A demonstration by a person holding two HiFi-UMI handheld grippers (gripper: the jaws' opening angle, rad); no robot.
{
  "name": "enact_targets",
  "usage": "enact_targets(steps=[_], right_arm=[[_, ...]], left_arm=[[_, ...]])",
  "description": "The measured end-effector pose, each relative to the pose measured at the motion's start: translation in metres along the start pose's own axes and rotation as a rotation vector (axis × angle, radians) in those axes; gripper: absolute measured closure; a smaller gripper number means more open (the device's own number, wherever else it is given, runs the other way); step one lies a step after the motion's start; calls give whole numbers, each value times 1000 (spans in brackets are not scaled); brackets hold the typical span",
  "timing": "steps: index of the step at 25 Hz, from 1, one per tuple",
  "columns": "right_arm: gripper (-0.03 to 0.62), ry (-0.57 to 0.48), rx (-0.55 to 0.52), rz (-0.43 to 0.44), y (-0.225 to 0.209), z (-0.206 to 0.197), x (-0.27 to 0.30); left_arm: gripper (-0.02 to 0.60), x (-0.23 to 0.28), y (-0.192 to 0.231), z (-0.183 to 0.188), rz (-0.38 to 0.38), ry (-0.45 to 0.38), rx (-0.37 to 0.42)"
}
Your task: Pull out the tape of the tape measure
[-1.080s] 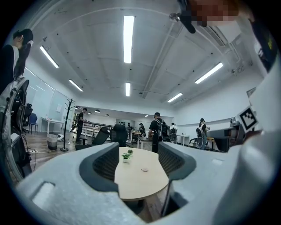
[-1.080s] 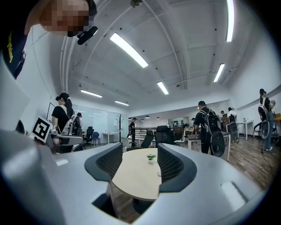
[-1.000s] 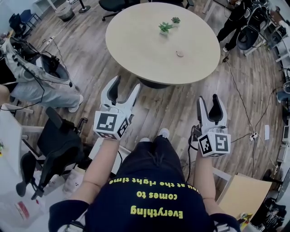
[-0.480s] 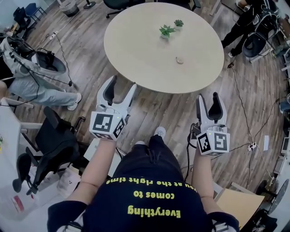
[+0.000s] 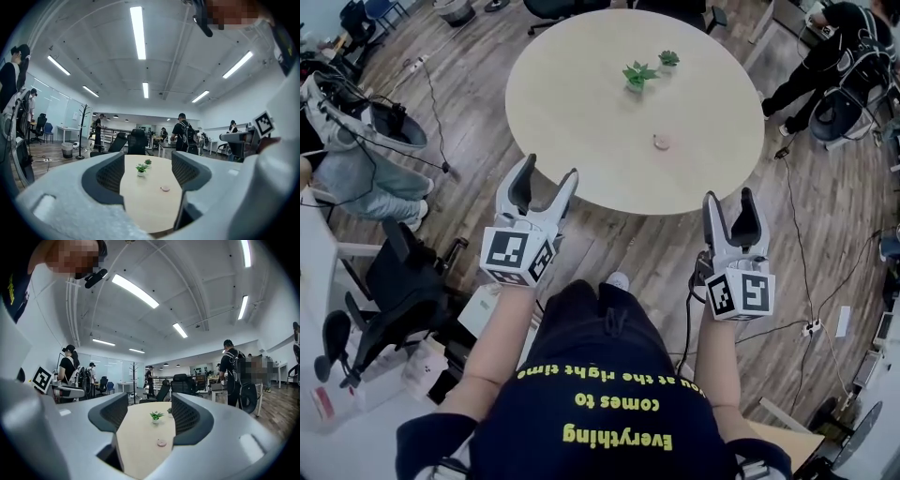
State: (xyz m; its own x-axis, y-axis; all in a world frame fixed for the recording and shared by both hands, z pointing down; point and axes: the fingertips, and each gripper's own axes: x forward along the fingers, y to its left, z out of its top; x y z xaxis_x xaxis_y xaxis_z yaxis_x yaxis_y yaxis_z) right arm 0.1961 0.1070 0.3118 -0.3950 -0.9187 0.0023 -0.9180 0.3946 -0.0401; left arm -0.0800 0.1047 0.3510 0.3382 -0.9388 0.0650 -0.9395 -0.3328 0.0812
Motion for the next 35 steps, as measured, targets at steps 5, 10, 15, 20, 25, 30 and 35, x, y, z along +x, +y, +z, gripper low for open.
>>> enact_targets(steps=[5,10,15,20,25,30,35], right_arm=[[301,3,16,-1,-14,-3,16],[299,15,26,-35,-29,-8,39],[299,1,13,-101,-38,1,75],[298,-15,0,-146,-37,12,129],[298,-33,-3,-212,-34,15,167],[296,-3,1,-232,-36,5,191],[296,17,0,-228,-52,5,208]], left_arm=[[247,27,-2,-1,-4,12,7],[240,65,7,0,-31,14,14],[238,114,26,11,-97,5,21],[232,164,64,27,-145,-5,27],[230,209,93,37,-213,-15,43],[230,240,105,34,-241,-11,37],[230,263,103,24,-244,17,11]])
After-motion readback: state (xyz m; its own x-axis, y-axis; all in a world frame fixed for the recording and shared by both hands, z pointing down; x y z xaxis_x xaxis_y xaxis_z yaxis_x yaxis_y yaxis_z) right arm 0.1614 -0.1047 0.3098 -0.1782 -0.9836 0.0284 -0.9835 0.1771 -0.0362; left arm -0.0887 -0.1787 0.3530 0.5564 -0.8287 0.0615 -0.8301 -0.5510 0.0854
